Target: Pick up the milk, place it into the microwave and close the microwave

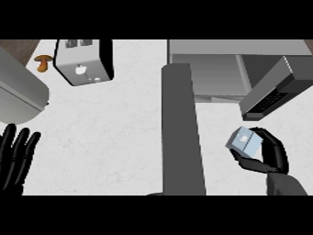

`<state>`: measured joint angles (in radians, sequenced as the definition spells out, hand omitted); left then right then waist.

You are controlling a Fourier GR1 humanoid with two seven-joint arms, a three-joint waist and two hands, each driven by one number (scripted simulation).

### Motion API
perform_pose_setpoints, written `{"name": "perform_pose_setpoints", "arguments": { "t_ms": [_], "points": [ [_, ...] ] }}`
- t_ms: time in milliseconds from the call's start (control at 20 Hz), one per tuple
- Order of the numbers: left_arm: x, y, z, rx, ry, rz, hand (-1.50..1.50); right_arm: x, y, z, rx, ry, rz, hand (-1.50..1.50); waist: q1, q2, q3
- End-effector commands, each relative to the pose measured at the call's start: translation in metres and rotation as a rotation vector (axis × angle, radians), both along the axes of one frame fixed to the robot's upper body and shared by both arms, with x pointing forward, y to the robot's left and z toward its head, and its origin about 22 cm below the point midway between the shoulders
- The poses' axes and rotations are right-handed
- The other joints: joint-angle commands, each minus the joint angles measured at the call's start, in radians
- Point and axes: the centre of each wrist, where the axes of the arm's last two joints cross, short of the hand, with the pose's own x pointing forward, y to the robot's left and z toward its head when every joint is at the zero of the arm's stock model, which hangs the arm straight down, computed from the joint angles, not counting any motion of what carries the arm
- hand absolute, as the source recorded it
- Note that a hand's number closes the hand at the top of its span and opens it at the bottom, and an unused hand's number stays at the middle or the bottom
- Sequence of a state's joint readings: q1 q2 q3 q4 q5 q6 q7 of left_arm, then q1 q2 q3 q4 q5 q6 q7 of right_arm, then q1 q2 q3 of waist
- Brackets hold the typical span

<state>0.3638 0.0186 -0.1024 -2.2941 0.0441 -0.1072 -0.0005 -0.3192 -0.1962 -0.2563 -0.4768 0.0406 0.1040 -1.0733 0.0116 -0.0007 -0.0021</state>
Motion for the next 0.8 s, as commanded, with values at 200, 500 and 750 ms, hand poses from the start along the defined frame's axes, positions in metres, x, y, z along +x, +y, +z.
{"name": "perform_pose_setpoints", "arguments": {
  "t_ms": [200,500,750],
  "points": [
    [0.003,0.011,0.003,-0.010,0.021,0.012,-1.50,-0.070,0.023,-0.042,0.122,-0.039,0.132,1.50,-0.007,0.003,0.004],
    [-0.014,0.016,-0.003,-0.002,0.020,0.010,-1.50,-0.063,0.053,-0.024,0.108,-0.056,0.141,1.50,-0.013,-0.003,0.001],
    [-0.001,0.023,-0.001,-0.010,0.049,0.024,-1.50,-0.034,0.056,0.010,0.078,-0.065,0.091,1.50,-0.011,-0.001,0.002]
  ]
}}
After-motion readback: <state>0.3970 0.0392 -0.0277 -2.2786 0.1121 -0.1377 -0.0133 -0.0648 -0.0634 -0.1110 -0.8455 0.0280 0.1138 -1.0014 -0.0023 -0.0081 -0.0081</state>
